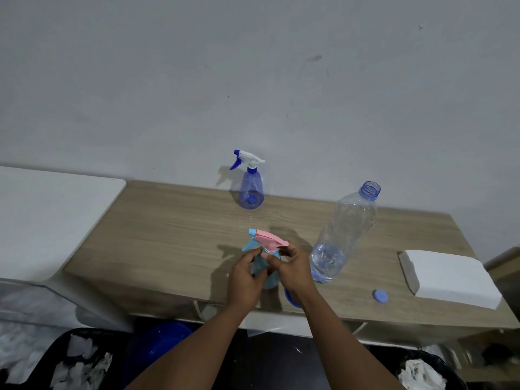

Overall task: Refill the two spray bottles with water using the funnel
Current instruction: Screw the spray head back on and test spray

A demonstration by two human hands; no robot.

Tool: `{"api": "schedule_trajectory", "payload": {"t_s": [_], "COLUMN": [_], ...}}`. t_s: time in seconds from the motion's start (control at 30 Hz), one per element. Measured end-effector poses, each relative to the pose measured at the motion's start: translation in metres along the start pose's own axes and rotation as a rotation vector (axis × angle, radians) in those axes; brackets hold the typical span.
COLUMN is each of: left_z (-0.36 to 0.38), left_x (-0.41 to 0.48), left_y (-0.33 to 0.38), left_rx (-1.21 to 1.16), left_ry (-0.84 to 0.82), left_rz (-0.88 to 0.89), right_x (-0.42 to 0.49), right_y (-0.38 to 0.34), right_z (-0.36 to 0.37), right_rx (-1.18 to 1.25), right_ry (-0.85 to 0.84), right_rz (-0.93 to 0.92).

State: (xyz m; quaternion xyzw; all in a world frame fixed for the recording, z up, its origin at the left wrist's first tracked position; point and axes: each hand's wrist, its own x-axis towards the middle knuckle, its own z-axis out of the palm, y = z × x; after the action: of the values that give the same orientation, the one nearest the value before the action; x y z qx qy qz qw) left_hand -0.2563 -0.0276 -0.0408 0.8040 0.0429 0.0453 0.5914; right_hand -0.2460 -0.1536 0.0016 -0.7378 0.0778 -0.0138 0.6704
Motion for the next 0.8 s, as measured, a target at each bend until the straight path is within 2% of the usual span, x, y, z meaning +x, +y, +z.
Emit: {"api": "schedule_trajectory", "payload": {"t_s": [0.2,0.4,0.53,0.8], "left_z": [-0.002,-0.004,-0.004,0.0], "left_x": [-0.002,-0.001,0.002,0.003], "left_y": [0.005,0.008,-0.001,-0.003], "left_rx": [-0.009,0.005,0.023,0.023], "left_ry": [-0.015,-0.02,-0.017,-0.008], "left_rz": [0.011,0.015,-0.007,-0.009], "right_x": [0.005,-0.002,-0.009,-0.015], "right_y": [-0.001,0.008,0.008,0.003], "right_z": [0.01,-0.007,-0.009,0.007], "right_rx": [-0.029,-0.08,-0.012,-0.166], "right_ry": [0.043,-0.051,0.029,0.103], "right_rz": [0.002,-0.069,-0.012,-0.131]}}
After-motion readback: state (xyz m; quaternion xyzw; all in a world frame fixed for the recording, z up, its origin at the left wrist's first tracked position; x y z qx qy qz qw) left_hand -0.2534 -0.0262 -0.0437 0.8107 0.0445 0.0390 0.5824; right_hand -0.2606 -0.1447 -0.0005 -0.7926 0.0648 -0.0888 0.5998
